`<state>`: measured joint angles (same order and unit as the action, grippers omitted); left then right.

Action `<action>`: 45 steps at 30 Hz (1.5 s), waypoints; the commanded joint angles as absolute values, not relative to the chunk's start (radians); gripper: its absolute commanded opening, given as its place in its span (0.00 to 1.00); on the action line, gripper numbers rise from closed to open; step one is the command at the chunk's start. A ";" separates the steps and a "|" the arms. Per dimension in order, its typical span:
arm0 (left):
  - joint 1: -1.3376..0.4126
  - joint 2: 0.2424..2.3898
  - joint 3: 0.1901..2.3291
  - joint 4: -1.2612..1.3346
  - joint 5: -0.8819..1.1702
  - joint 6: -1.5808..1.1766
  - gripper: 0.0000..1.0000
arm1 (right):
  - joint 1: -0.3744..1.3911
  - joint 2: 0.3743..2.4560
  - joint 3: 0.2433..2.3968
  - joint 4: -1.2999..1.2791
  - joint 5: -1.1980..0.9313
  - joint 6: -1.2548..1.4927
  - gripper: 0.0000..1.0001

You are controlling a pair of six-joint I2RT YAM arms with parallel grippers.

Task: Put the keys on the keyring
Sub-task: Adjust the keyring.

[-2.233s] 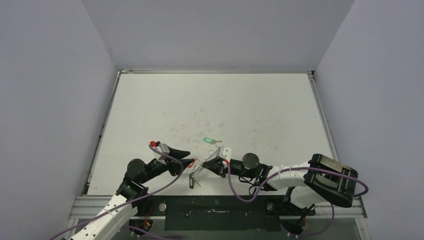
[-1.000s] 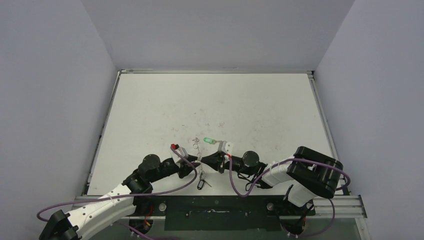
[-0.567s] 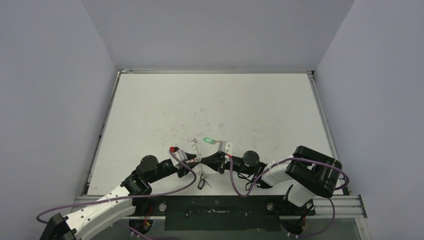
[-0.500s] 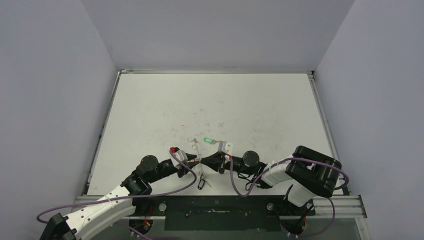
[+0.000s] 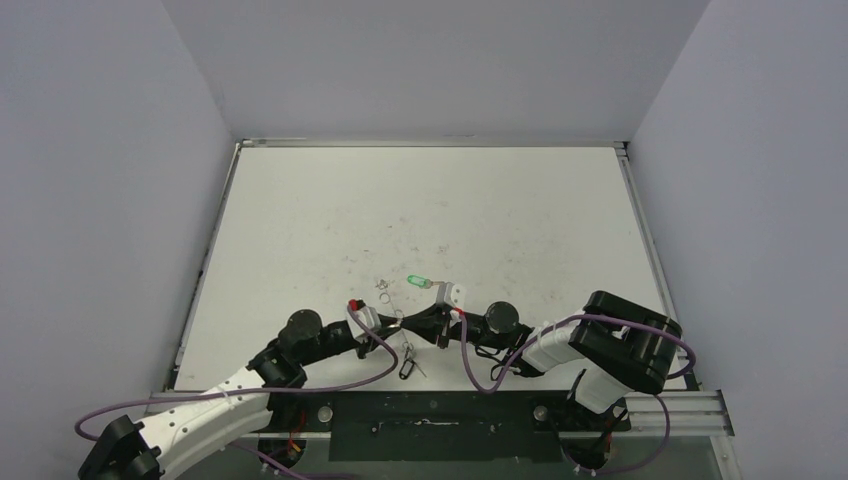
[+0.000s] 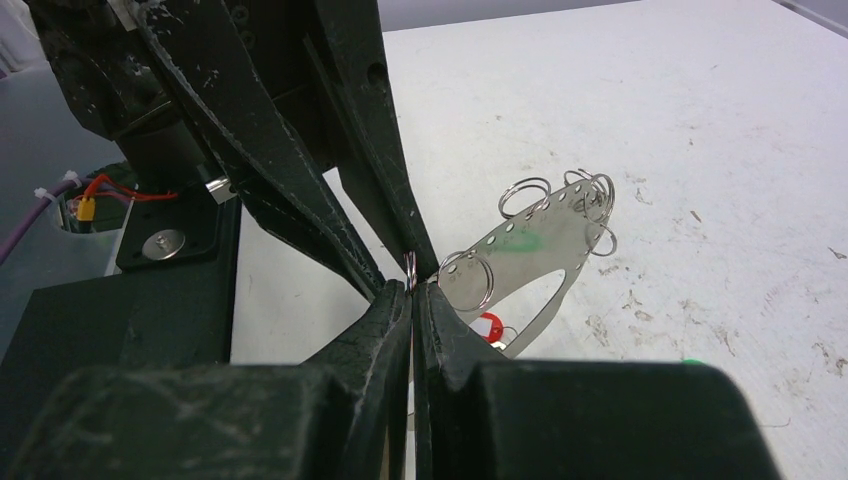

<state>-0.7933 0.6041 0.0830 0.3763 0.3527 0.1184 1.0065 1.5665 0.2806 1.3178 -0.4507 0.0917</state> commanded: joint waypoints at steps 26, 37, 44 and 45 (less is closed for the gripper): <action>-0.799 0.602 0.087 0.521 0.403 0.089 0.00 | 0.997 1.572 0.317 1.354 -0.485 0.111 0.00; -0.798 0.527 0.102 0.430 0.313 0.021 0.00 | 0.998 1.547 0.329 1.284 -0.509 0.100 0.00; -0.798 0.572 0.101 0.461 0.338 0.017 0.09 | 1.000 1.564 0.335 1.321 -0.522 0.120 0.00; -0.798 0.580 0.104 0.465 0.343 0.017 0.09 | 1.000 1.568 0.335 1.326 -0.524 0.124 0.00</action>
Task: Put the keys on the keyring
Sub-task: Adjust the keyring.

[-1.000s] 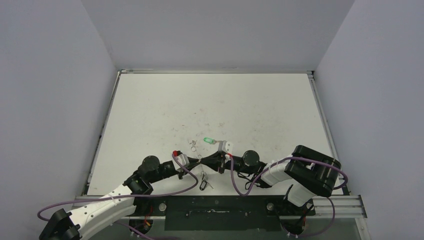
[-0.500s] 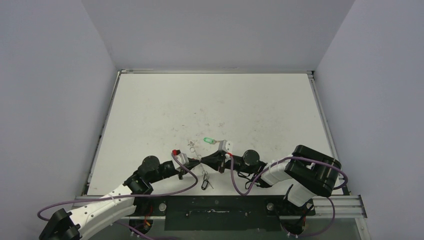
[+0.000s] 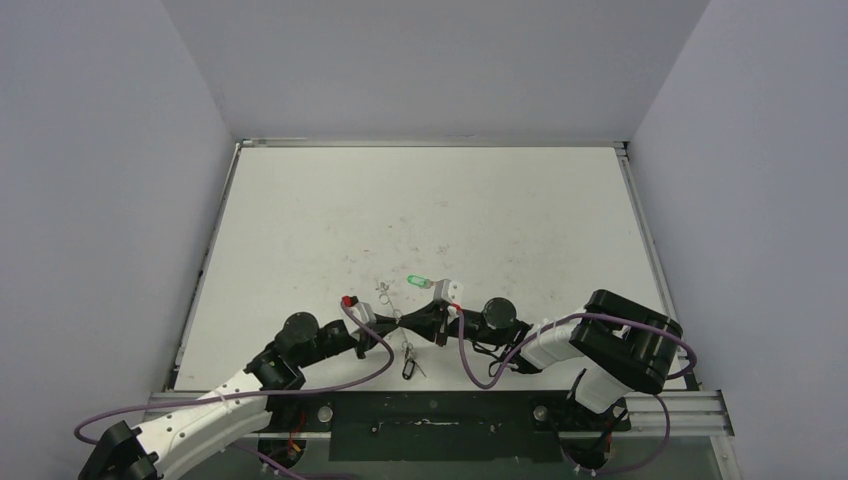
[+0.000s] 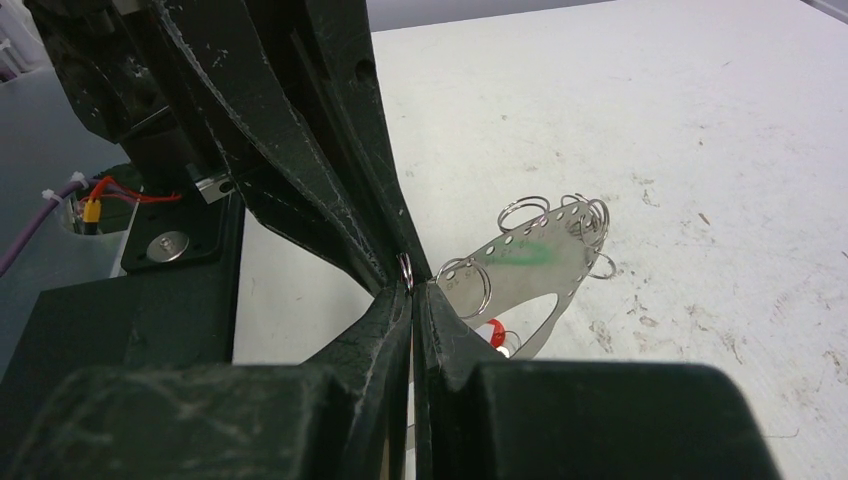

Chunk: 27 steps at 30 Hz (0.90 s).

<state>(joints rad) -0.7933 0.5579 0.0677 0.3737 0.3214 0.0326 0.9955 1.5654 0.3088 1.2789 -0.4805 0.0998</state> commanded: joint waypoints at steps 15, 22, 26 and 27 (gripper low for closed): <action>-0.799 0.573 0.135 0.413 0.357 0.027 0.00 | 0.997 1.548 0.327 1.292 -0.502 0.125 0.10; -0.799 0.561 0.196 0.270 0.382 0.049 0.00 | 0.997 1.478 0.326 1.199 -0.485 0.086 0.35; -0.798 0.578 0.240 0.194 0.400 0.052 0.00 | 0.996 1.391 0.336 1.069 -0.476 0.027 0.39; -0.799 0.586 0.247 0.192 0.401 0.046 0.00 | 0.996 1.369 0.344 1.022 -0.476 0.011 0.39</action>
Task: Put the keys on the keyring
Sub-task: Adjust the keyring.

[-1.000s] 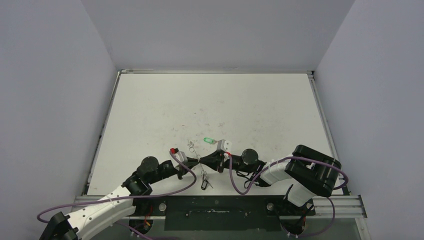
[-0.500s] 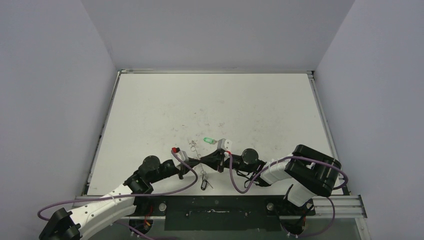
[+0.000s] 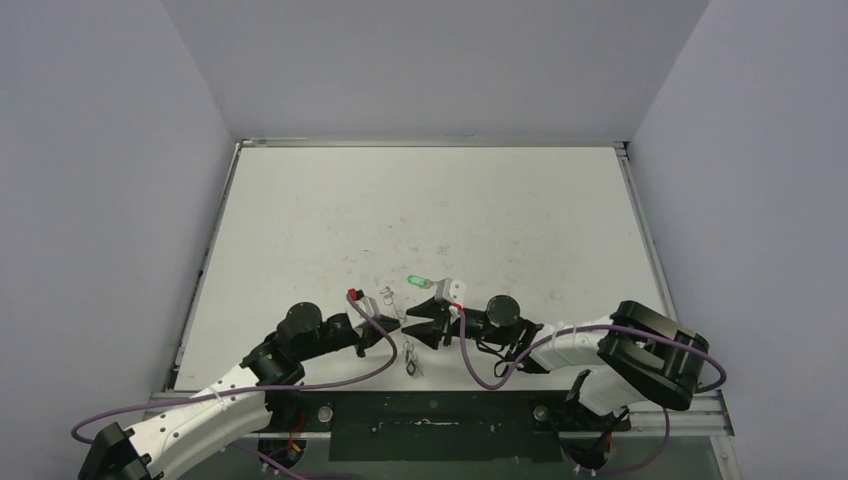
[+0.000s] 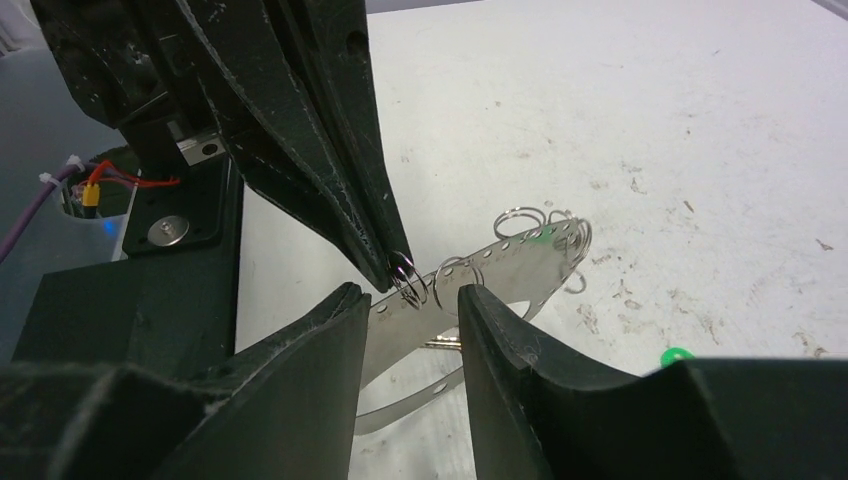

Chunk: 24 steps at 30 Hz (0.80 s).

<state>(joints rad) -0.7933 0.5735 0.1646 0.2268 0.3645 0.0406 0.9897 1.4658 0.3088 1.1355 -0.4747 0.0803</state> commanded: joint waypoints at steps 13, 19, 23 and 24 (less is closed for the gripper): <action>-0.799 0.682 0.314 0.163 0.444 0.053 0.00 | 0.995 1.233 0.401 0.695 -0.497 -0.139 0.36; -0.798 0.670 0.331 0.148 0.411 0.034 0.00 | 0.980 1.186 0.393 0.704 -0.428 -0.077 0.49; -0.797 0.655 0.344 0.107 0.380 0.022 0.00 | 0.958 1.110 0.371 0.708 -0.293 -0.003 0.73; -0.796 0.653 0.347 0.094 0.373 0.018 0.00 | 0.949 1.094 0.367 0.705 -0.248 0.041 0.78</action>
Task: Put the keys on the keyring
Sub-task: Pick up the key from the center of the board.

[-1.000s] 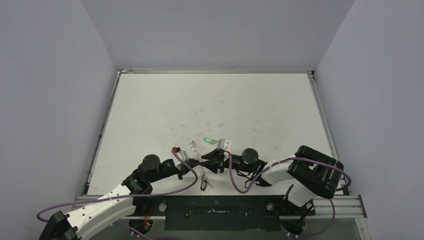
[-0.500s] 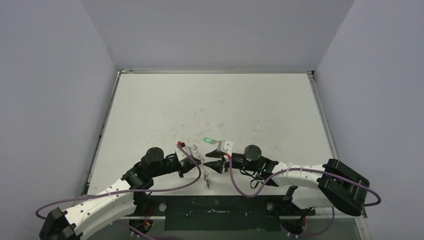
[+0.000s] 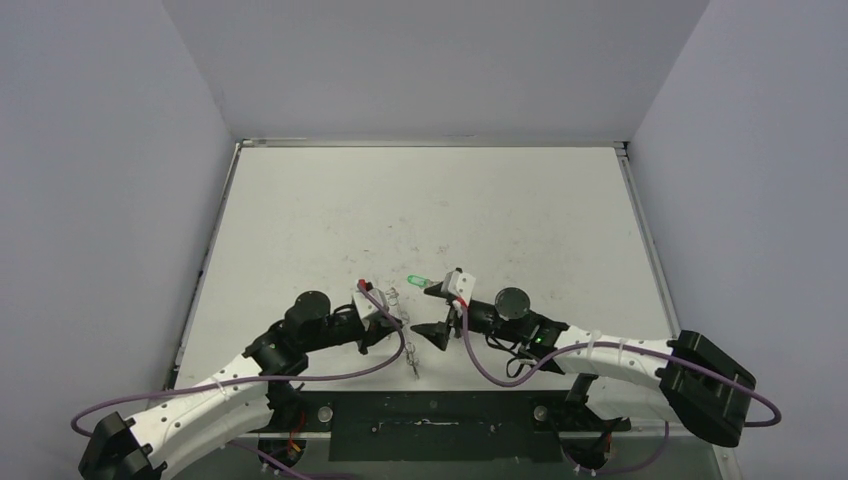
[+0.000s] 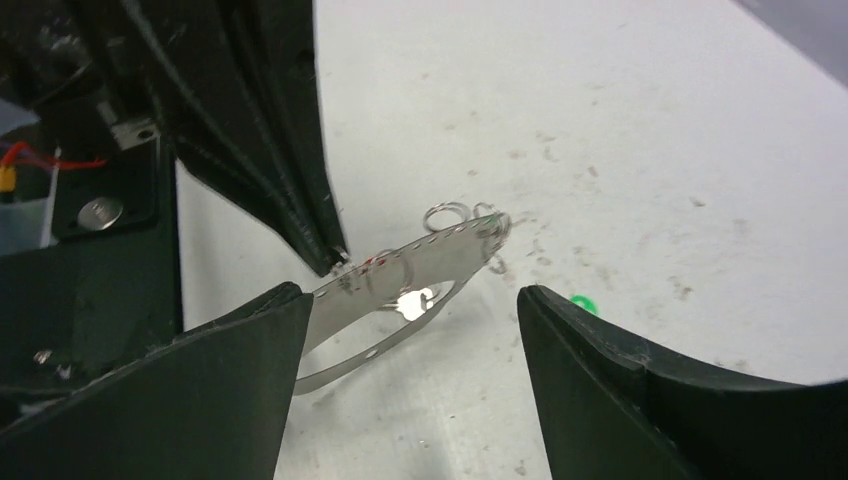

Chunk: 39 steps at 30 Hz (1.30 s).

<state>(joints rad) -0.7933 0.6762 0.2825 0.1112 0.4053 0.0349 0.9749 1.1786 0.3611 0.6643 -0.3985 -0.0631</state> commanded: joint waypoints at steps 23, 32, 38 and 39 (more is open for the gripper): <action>-0.796 0.557 0.415 -0.151 0.253 0.014 0.00 | 0.823 1.581 0.921 -0.010 -0.008 0.444 0.54; -0.797 0.549 0.408 -0.151 0.253 0.017 0.00 | 0.878 1.830 1.218 -0.346 0.202 0.526 0.48; -0.796 0.551 0.405 -0.143 0.261 0.018 0.00 | 0.927 1.908 1.308 -0.449 0.263 0.536 0.44; -0.796 0.551 0.405 -0.143 0.262 0.017 0.00 | 0.935 1.916 1.312 -0.450 0.269 0.538 0.44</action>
